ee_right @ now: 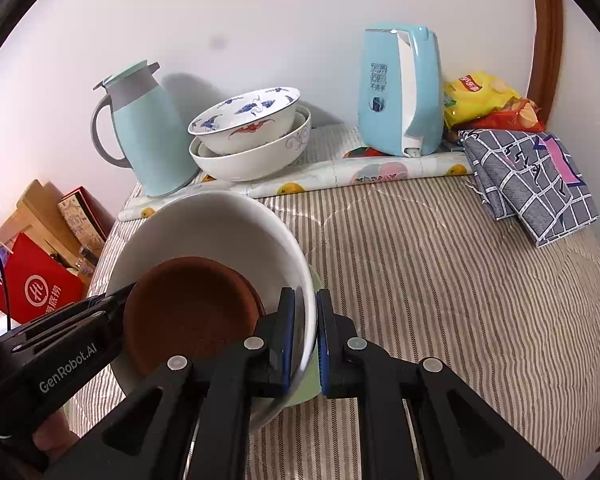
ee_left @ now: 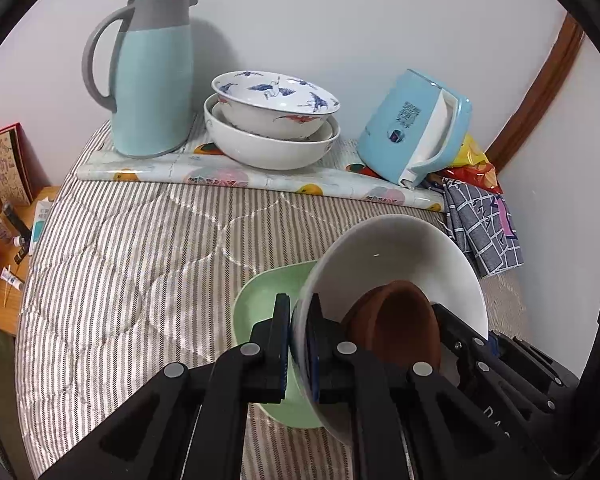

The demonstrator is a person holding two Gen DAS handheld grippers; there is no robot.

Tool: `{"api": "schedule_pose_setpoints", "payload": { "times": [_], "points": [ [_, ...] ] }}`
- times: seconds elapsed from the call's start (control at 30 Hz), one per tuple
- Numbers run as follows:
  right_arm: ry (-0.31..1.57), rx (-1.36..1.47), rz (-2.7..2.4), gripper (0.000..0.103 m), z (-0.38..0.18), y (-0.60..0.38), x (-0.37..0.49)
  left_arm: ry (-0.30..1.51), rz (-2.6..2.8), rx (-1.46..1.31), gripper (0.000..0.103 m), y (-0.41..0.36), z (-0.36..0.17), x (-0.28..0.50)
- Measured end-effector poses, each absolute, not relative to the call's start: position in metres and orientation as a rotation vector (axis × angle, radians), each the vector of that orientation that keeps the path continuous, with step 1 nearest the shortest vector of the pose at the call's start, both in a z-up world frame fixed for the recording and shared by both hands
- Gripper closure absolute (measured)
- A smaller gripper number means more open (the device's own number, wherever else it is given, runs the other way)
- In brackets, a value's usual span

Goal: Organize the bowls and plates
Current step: 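Lift the white bowl with both tools and carry it over the green plate, then lower the white bowl onto the green plate stack with both tools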

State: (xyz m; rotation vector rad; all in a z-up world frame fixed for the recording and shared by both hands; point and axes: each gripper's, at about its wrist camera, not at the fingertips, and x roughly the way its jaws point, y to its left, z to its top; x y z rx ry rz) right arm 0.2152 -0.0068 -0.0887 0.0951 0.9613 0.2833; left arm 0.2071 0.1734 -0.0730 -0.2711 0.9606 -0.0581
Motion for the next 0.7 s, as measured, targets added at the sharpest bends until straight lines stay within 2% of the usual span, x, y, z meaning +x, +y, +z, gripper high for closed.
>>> {"api": "schedule_pose_setpoints", "payload": {
  "times": [0.7],
  "points": [
    [1.061,0.080,0.280,0.093,-0.143,0.018,0.242,1.062,-0.046,-0.300,0.095,0.192,-0.126,0.239]
  ]
}}
